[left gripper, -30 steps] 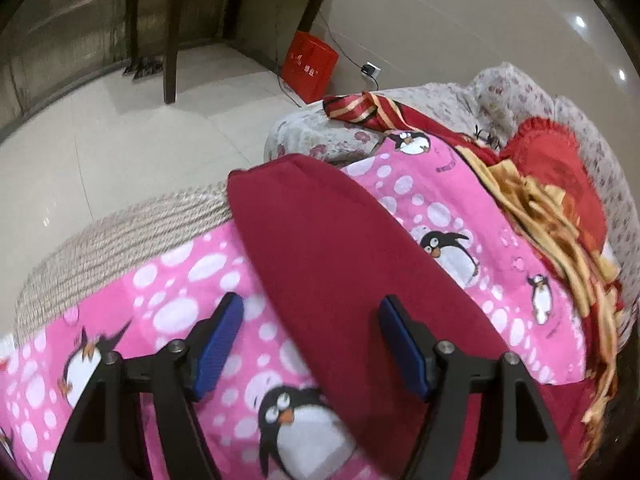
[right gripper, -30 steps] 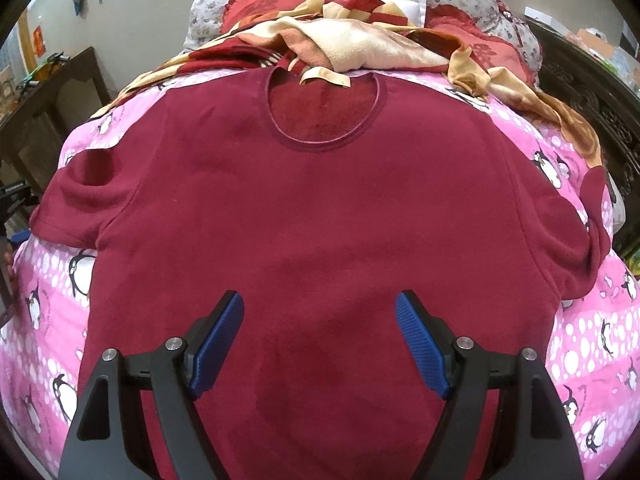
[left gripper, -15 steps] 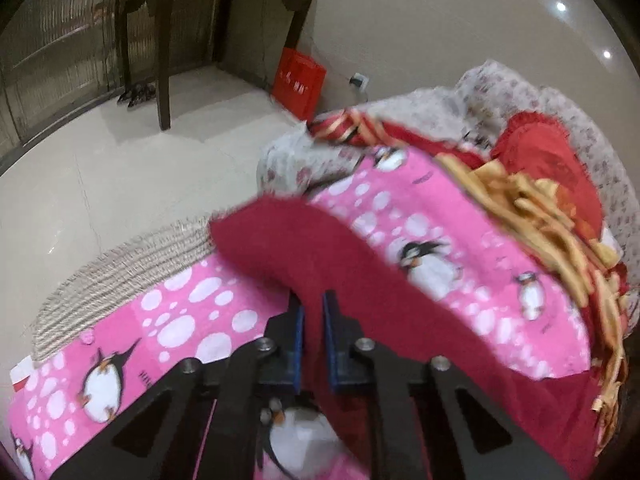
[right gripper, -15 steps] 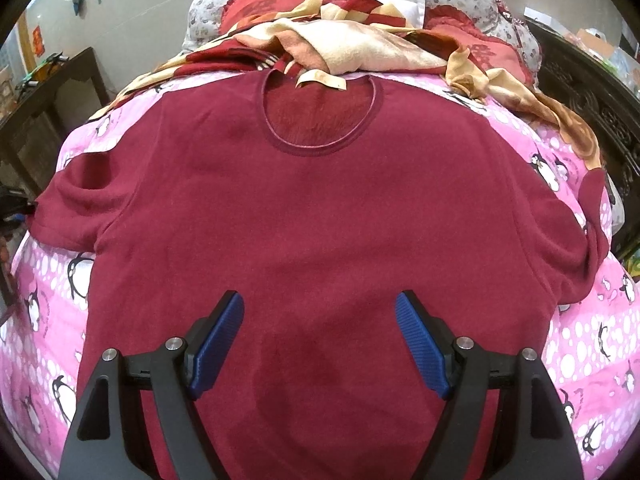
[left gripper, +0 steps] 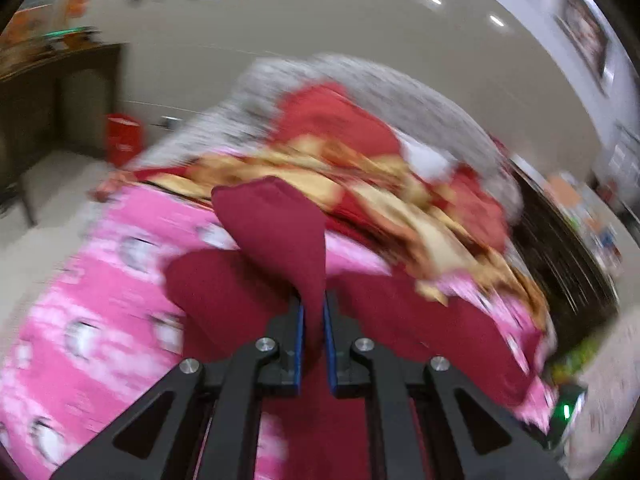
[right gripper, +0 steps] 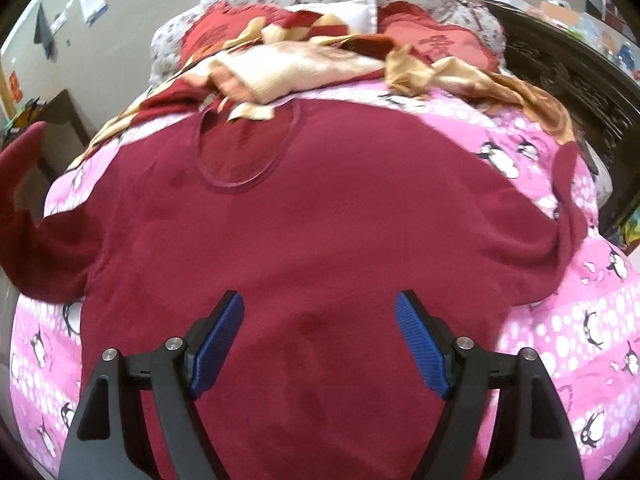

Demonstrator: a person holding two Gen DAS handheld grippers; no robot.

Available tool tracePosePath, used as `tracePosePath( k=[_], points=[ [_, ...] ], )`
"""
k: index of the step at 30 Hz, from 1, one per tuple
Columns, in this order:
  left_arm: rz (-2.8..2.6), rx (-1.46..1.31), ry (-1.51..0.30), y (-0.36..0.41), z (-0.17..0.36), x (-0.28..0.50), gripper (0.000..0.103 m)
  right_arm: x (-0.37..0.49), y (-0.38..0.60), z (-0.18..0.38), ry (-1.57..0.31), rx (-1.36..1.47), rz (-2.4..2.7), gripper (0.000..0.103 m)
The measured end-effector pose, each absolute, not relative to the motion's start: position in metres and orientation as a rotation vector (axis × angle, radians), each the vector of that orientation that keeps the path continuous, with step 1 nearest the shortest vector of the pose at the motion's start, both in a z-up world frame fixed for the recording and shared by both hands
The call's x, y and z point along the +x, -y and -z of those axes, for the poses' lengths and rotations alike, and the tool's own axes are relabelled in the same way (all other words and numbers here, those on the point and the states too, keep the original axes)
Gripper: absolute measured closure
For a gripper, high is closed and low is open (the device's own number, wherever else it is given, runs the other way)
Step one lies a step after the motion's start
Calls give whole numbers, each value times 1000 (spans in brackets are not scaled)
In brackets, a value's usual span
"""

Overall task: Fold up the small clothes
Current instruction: 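Fold the held sleeve across the shirt body with the left gripper, release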

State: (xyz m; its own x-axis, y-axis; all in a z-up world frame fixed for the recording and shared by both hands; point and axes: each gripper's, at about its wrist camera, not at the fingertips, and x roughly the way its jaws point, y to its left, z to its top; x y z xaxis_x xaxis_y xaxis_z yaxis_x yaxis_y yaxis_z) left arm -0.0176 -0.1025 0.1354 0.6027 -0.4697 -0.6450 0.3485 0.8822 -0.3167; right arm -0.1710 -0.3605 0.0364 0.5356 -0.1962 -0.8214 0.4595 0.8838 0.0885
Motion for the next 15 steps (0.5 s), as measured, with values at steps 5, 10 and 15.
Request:
tracePosePath(
  k=[5, 10, 15],
  points=[
    [635, -65, -901, 191, -83, -53, 94, -189, 390, -42, -911, 357, 465, 9],
    [745, 68, -1002, 237, -33, -85, 76, -207, 418, -38, -899, 452, 500, 9],
    [787, 79, -913, 201, -56, -107, 31, -205, 418, -44, -860, 450, 428, 9]
  ],
)
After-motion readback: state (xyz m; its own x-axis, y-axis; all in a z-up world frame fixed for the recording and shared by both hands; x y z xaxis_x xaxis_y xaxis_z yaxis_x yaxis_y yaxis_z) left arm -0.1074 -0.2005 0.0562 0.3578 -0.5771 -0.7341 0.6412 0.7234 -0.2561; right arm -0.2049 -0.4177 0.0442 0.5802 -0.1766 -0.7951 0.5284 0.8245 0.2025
